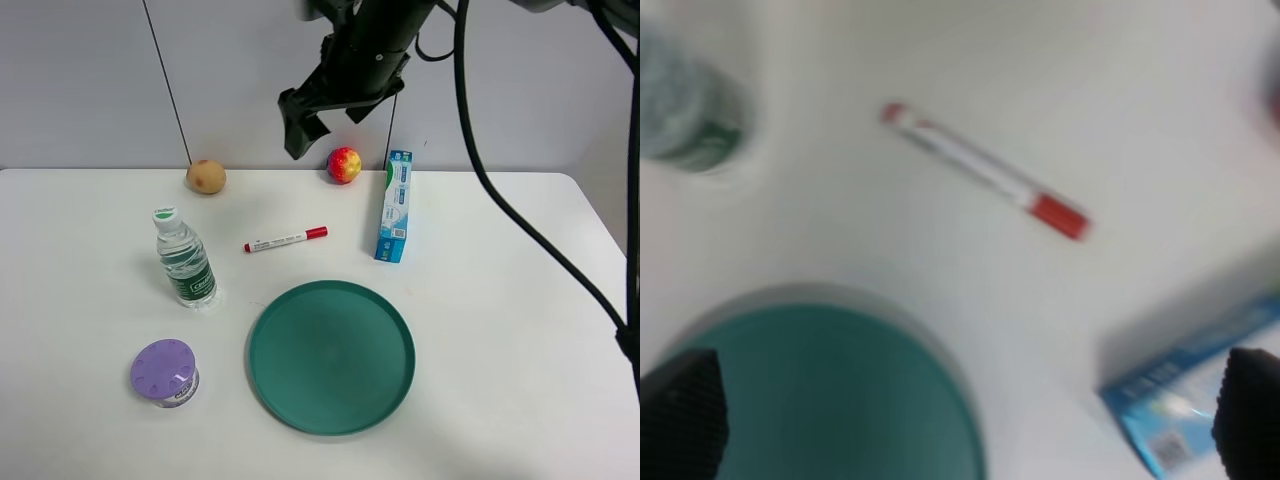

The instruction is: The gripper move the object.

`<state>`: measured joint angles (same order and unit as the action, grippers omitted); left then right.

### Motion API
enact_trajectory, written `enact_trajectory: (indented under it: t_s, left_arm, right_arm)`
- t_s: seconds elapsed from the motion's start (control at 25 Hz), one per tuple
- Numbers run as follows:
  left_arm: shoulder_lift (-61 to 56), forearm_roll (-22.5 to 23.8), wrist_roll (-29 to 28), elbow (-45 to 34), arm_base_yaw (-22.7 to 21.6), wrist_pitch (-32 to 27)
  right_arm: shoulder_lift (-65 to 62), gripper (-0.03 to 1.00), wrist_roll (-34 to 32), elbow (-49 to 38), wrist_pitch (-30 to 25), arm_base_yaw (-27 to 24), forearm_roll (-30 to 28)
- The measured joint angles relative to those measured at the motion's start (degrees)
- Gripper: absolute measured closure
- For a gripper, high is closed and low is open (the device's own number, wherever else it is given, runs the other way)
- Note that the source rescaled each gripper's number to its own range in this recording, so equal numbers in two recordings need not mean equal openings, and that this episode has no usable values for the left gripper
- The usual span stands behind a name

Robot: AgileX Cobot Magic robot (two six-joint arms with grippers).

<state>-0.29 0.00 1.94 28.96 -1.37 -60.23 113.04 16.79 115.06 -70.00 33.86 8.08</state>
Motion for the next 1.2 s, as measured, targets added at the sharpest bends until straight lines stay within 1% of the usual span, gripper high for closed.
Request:
enact_trajectory:
  t_s: [0.32, 0.52, 0.64, 0.84, 0.96, 1.2]
  left_arm:
    - [0.0, 0.0, 0.0, 0.0, 0.0, 0.0]
    - [0.0, 0.0, 0.0, 0.0, 0.0, 0.0]
    - [0.0, 0.0, 0.0, 0.0, 0.0, 0.0]
    - [0.0, 0.0, 0.0, 0.0, 0.0, 0.0]
    - [0.0, 0.0, 0.0, 0.0, 0.0, 0.0]
    - [0.0, 0.0, 0.0, 0.0, 0.0, 0.0]
  right_arm:
    - [-0.1, 0.04, -1.5, 0.0, 0.0, -11.9, -3.0]
    - [-0.7, 0.04, -3.8, -1.4, 0.1, -17.0, -5.1]
    - [-2.4, 0.04, -4.1, -6.8, 0.1, -18.9, -5.5]
    - [-7.8, 0.04, -4.1, -19.9, 0.1, -23.0, -5.4]
    - [-13.9, 0.04, -4.1, -27.5, 0.1, -27.1, -5.4]
    - [-28.2, 0.04, -4.1, -40.0, 0.1, -36.1, -6.8]
